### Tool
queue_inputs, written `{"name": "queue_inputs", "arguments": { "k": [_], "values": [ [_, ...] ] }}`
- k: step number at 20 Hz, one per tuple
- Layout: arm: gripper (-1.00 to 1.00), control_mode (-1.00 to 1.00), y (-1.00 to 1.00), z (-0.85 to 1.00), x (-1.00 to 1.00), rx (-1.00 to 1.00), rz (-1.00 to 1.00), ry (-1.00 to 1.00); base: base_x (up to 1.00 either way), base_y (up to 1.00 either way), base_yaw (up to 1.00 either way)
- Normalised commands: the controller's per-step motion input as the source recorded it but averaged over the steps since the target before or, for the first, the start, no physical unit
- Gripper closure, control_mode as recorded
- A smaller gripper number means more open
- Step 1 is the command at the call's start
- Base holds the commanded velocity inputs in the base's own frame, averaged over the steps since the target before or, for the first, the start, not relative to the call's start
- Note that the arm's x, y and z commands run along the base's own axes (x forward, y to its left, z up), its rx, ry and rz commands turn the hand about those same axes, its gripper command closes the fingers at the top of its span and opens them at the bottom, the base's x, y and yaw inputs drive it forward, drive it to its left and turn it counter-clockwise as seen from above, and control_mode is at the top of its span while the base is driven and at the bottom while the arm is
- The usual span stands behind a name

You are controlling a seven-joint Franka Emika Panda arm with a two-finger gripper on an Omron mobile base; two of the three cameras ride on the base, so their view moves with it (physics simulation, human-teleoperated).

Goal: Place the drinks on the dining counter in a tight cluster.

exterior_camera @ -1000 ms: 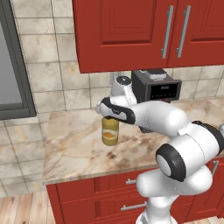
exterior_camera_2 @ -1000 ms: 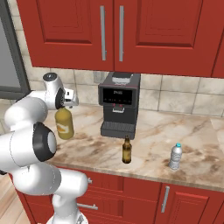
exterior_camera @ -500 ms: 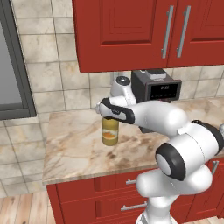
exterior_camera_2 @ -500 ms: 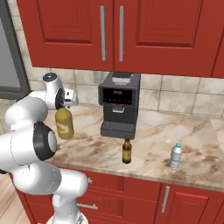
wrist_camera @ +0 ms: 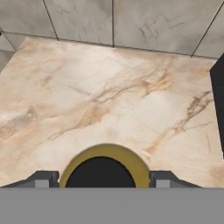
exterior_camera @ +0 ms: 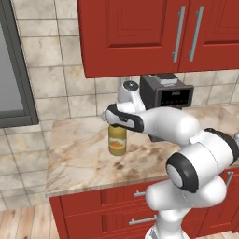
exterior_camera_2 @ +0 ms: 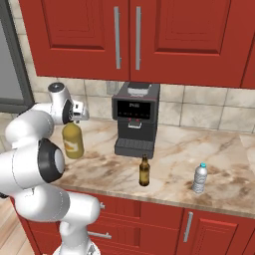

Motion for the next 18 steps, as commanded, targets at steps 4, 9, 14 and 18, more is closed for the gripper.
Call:
{"name": "queue_inputs", "arguments": {
  "k": [4, 9, 14, 18],
  "values": [
    [1.00, -1.00, 0.00, 0.10, -0.49, 0.00, 0.00, -0.05, 0.00, 0.00, 0.00],
    [1.00, -1.00, 0.00, 0.24, -0.55, 0.02, 0.00, -0.05, 0.00, 0.00, 0.00],
    [1.00, -1.00, -0.02, 0.32, -0.57, 0.02, 0.00, -0.03, 0.00, 0.00, 0.00],
    [1.00, -1.00, -0.06, 0.39, -0.57, 0.00, 0.00, -0.02, 0.00, 0.00, 0.00]
  ]
}}
